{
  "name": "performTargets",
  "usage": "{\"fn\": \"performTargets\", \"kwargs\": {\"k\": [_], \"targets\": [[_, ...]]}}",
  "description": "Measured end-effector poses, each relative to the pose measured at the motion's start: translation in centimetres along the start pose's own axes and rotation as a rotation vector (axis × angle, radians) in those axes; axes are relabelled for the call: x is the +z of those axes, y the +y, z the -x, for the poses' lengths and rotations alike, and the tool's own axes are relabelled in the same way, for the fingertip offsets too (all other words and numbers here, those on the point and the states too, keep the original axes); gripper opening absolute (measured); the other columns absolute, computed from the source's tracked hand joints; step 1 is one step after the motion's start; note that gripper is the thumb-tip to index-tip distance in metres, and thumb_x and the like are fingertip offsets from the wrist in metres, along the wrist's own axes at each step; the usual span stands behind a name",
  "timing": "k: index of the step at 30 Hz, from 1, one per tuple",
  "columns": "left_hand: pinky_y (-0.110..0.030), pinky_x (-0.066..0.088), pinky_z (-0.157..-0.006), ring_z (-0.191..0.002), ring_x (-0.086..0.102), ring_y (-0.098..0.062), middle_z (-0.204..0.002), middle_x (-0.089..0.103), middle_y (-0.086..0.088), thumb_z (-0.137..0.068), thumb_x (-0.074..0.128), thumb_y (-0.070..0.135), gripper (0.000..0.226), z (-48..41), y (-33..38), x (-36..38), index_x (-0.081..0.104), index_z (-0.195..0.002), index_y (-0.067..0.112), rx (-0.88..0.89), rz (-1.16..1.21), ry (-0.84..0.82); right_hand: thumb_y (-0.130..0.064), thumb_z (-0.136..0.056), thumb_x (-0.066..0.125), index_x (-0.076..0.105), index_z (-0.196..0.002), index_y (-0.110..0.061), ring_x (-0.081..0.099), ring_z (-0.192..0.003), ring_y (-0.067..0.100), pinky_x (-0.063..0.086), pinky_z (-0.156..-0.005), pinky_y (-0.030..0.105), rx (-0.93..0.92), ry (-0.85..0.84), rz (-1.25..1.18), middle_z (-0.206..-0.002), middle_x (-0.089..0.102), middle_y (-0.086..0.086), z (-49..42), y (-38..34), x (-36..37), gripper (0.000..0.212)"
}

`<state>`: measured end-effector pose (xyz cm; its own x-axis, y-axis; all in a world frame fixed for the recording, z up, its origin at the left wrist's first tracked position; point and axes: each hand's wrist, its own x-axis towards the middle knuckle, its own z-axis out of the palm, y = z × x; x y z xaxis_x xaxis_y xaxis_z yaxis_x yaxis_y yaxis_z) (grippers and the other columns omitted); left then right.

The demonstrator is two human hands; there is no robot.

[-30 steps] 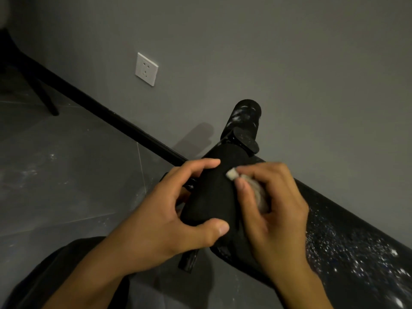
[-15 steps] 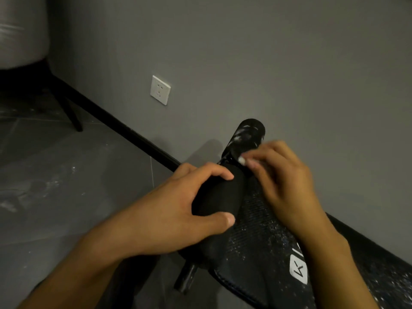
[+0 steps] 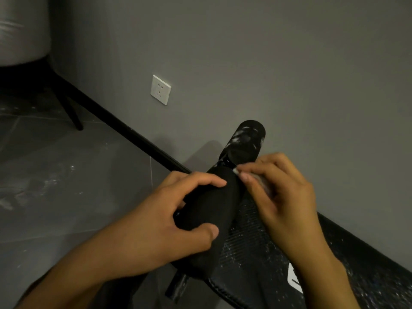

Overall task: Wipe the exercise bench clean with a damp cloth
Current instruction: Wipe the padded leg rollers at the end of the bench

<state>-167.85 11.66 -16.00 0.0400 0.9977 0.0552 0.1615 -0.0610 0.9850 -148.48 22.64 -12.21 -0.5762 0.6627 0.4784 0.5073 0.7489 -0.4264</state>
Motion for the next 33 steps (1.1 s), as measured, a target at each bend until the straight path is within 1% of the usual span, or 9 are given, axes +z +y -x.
{"fn": "performTargets", "kwargs": {"k": [2,6,11,15,19,24,27,30,33], "targets": [[-0.021,0.057,-0.082,-0.103,0.059,0.004,-0.120,0.048,0.030,-0.070,0.074,0.046,0.060,0.1,0.0,0.0,0.054,-0.124,0.063,-0.009,0.020,0.000,-0.021,-0.096,0.064,0.073,-0.112,-0.017,0.058,-0.095,0.001,0.047,-0.079,0.014,-0.011,0.021,0.041,-0.104,0.057,-0.006,-1.0,-0.7,0.7,0.019],[-0.026,0.061,-0.080,-0.101,0.061,0.003,-0.118,0.047,0.030,-0.070,0.074,0.043,0.059,0.2,0.3,-0.1,0.054,-0.122,0.065,-0.038,0.056,-0.021,-0.021,-0.096,0.063,0.073,-0.109,-0.018,0.057,-0.091,-0.001,0.046,-0.078,0.012,0.022,0.058,0.090,-0.102,0.056,-0.007,0.2,-1.8,1.3,0.017],[-0.027,0.060,-0.080,-0.102,0.058,0.001,-0.121,0.045,0.029,-0.062,0.068,0.059,0.066,0.1,0.0,-0.4,0.050,-0.125,0.066,-0.037,0.029,-0.039,-0.017,-0.092,0.066,0.074,-0.101,-0.018,0.057,-0.090,-0.004,0.041,-0.077,0.005,0.096,0.158,0.073,-0.095,0.058,-0.008,1.5,-1.9,1.0,0.012],[-0.029,0.061,-0.079,-0.104,0.060,-0.002,-0.123,0.046,0.026,-0.063,0.070,0.059,0.066,-0.1,-0.2,-0.4,0.050,-0.126,0.064,-0.040,0.055,-0.057,-0.019,-0.095,0.066,0.073,-0.108,-0.014,0.053,-0.087,-0.001,0.045,-0.078,0.011,0.007,0.135,0.165,-0.102,0.055,-0.004,-1.0,-2.1,1.8,0.016],[-0.023,0.058,-0.080,-0.104,0.056,0.002,-0.121,0.045,0.028,-0.062,0.068,0.059,0.066,-0.1,-0.1,-0.4,0.049,-0.126,0.065,-0.033,0.034,-0.048,-0.024,-0.096,0.061,0.073,-0.109,-0.016,0.052,-0.083,0.003,0.047,-0.075,0.021,-0.005,0.054,0.229,-0.103,0.053,-0.005,0.0,-1.9,1.1,0.019],[-0.016,0.054,-0.079,-0.103,0.054,0.006,-0.117,0.043,0.028,-0.062,0.068,0.057,0.063,-0.2,0.2,-0.4,0.050,-0.122,0.064,-0.040,0.058,-0.061,-0.023,-0.096,0.062,0.073,-0.109,-0.015,0.048,-0.082,0.001,0.044,-0.075,0.013,0.015,0.101,0.255,-0.102,0.053,-0.003,-1.6,-1.6,1.4,0.019],[-0.013,0.052,-0.077,-0.101,0.054,0.009,-0.117,0.042,0.027,-0.066,0.074,0.046,0.061,-0.4,0.3,-0.5,0.051,-0.119,0.063,-0.064,0.069,-0.061,-0.018,-0.097,0.064,0.073,-0.108,-0.012,0.048,-0.085,-0.001,0.041,-0.077,0.008,0.038,0.138,0.222,-0.102,0.053,-0.003,-2.6,-1.5,2.2,0.016],[-0.019,0.056,-0.079,-0.101,0.054,0.007,-0.120,0.039,0.026,-0.077,0.081,0.035,0.060,-0.6,0.5,-0.7,0.049,-0.118,0.065,-0.108,0.038,-0.086,-0.017,-0.096,0.066,0.073,-0.107,-0.011,0.047,-0.087,-0.003,0.040,-0.078,0.006,0.050,0.135,0.202,-0.101,0.055,-0.002,-2.4,-1.5,2.3,0.014],[-0.028,0.059,-0.084,-0.108,0.054,-0.002,-0.121,0.036,0.026,-0.079,0.081,0.037,0.062,-0.8,1.4,-0.8,0.044,-0.118,0.068,-0.154,-0.037,-0.115,-0.016,-0.096,0.066,0.073,-0.106,-0.011,0.050,-0.087,-0.002,0.042,-0.079,0.008,0.082,0.124,0.170,-0.102,0.057,0.000,-2.5,-1.5,1.9,0.013]]}}
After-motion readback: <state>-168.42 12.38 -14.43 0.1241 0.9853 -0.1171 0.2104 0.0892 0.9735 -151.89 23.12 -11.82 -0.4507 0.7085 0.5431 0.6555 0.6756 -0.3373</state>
